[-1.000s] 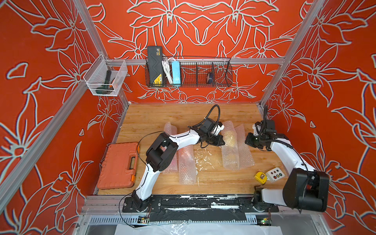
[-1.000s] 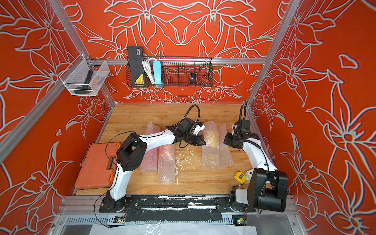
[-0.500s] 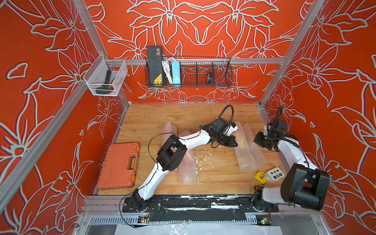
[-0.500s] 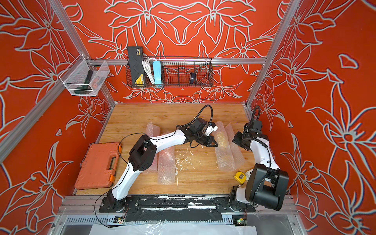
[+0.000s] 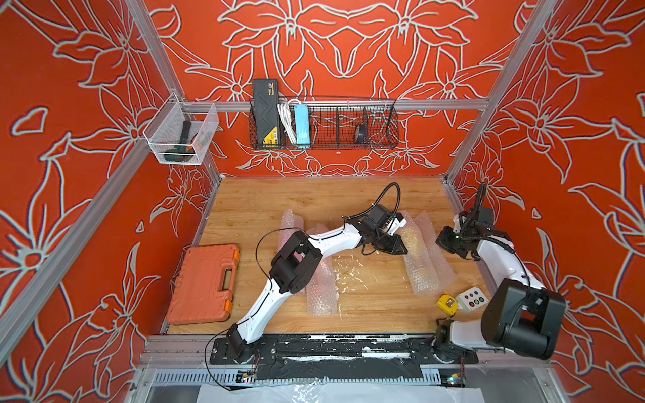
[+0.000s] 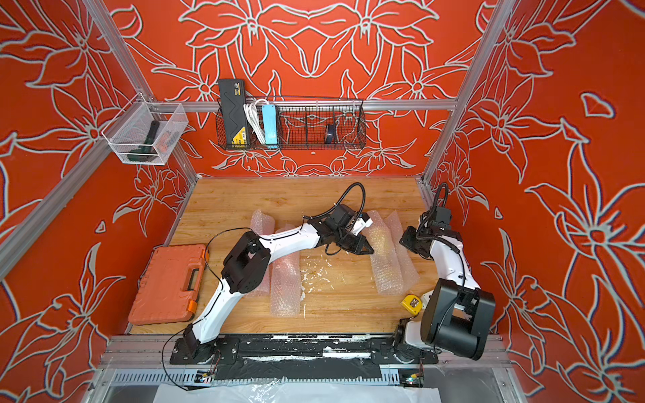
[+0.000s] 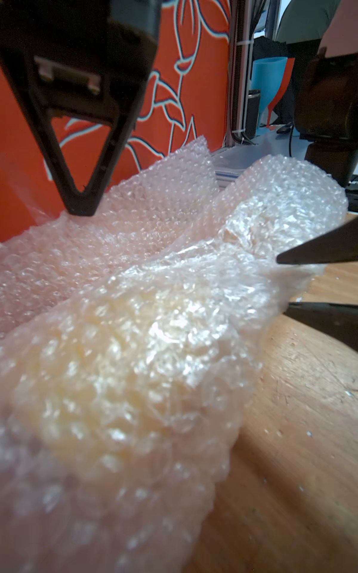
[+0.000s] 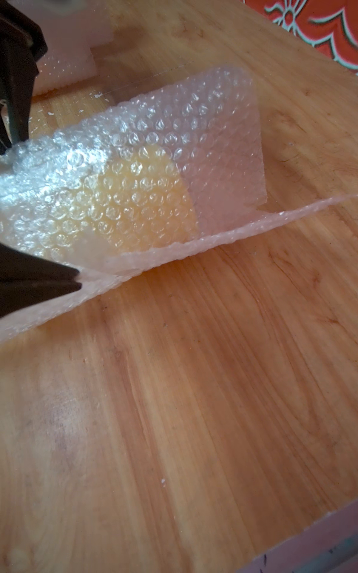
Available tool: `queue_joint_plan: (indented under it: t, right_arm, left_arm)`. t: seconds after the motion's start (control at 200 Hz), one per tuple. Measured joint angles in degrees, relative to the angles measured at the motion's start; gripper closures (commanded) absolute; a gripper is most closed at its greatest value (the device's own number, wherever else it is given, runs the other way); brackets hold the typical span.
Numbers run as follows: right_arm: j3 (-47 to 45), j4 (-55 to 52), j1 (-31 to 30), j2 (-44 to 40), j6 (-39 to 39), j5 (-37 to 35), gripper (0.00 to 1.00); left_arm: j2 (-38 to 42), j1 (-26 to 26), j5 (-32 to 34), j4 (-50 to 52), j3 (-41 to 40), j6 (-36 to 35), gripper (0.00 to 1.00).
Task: Unpack wine glasses from bubble wrap
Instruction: Unwrap the bubble wrap at the center of the board.
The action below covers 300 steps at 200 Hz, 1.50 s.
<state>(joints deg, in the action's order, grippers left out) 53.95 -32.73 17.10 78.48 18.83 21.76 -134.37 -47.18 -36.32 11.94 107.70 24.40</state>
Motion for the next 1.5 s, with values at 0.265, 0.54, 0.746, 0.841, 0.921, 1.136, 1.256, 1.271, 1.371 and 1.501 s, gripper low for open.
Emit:
queue_joint_plan:
  t: [0.265,0.54,0.746,0.841,0.921,1.136,1.256,1.271,1.371,1.501]
  right_arm:
    - [-0.44,0.22,0.31,-0.5,0.04,-0.11,1.0]
    - [-0.7,0.26,0.37,-1.53,0.15,-0.13,0.98]
    - [-1.01,0.22,0.37,-1.7,0.24,-0.11,0.88]
    - [-1.09,0.15,0.37,-2.19,0.26,-0.11,0.82]
    - [-1.11,-0.13,0.39,-3.17,0.52,-0.11,0.67]
    - [-1.11,-1.4,0.52,-7.39,0.11,0.44,0.47]
    - [-1.11,-2.05,0.33,-8.94,-0.02,2.99,0.49]
    - [-1.11,-2.14,0.17,-9.03,0.0,3.43,0.49]
    - [-1.11,-2.86,-1.2,-9.14,-0.22,6.8,0.51]
    - [-2.03,-2.84,-6.32,-8.87,-0.26,10.73,0.53]
  left_arm:
    - [1.33,2.49,2.4,-0.09,-7.41,-0.81,0.75]
    - [12.04,6.69,3.41,-2.16,-17.46,-0.76,0.73]
    - [18.18,7.34,3.91,-4.07,-21.84,-0.76,0.73]
    - [19.3,7.39,3.91,-4.5,-23.06,-0.76,0.73]
    - [19.89,7.39,3.91,-4.66,-24.0,-0.76,0.73]
    - [22.43,7.39,4.07,-6.16,-26.53,-0.59,0.73]
    - [26.47,7.41,4.72,-9.6,-31.63,0.17,0.72]
    - [26.88,7.43,4.85,-9.97,-32.09,0.28,0.72]
    - [28.65,7.43,5.46,-11.91,-33.68,0.74,0.72]
    - [28.76,7.43,5.66,-13.6,-33.68,1.14,0.72]
